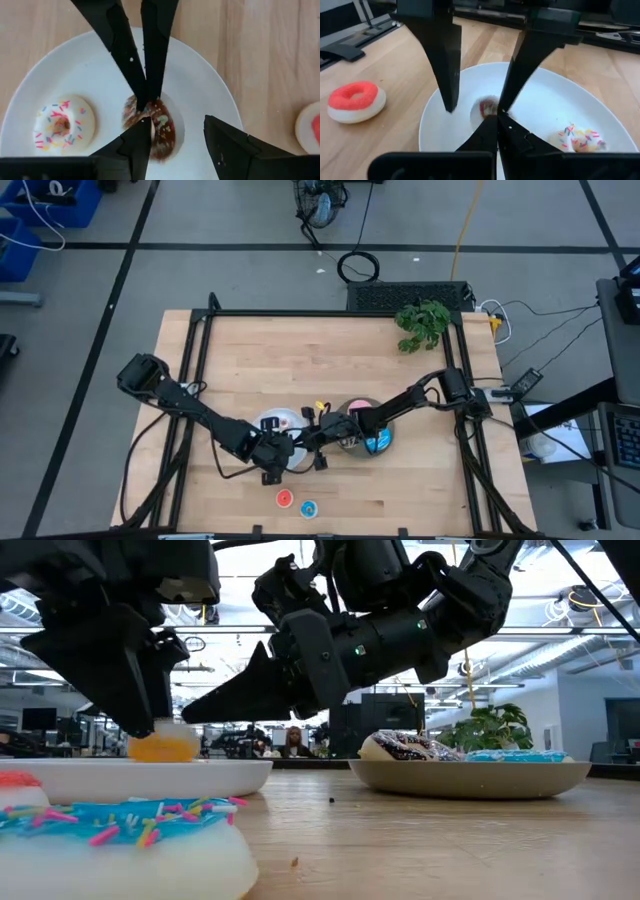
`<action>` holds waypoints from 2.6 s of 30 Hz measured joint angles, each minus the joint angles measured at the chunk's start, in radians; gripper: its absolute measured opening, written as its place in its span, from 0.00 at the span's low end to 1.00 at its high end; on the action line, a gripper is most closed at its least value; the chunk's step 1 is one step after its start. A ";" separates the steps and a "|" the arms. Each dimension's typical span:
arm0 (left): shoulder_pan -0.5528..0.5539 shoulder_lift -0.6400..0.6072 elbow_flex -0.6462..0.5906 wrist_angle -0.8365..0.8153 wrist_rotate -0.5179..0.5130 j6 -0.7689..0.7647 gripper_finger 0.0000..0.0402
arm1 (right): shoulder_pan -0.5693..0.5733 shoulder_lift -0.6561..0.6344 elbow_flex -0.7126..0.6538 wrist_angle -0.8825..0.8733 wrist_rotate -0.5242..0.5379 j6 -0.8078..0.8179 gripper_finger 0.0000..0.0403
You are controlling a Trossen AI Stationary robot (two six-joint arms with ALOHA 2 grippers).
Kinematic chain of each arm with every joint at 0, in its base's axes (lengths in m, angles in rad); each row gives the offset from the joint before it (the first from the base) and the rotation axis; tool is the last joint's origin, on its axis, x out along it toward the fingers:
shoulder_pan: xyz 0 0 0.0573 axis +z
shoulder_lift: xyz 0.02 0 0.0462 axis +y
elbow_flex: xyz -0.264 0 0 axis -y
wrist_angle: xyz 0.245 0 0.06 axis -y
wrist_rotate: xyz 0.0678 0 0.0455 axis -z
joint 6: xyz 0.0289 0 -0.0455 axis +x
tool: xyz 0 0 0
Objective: Pick & Place donuts
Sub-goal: Put the small brown donut on the white plate, then put the small orange donut on the white plate
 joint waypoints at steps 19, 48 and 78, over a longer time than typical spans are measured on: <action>0.000 -0.001 0.000 -0.005 0.037 0.038 0.46 | 0.047 -0.237 -0.043 -0.267 -0.004 -0.084 0.00; -0.210 -0.848 -0.216 -0.232 -0.460 0.056 0.28 | 0.125 -1.403 -1.039 0.182 0.083 -0.038 0.00; -0.200 -0.893 -0.575 0.659 -0.460 0.332 0.06 | 0.125 -1.418 -1.047 0.135 0.288 -0.217 0.00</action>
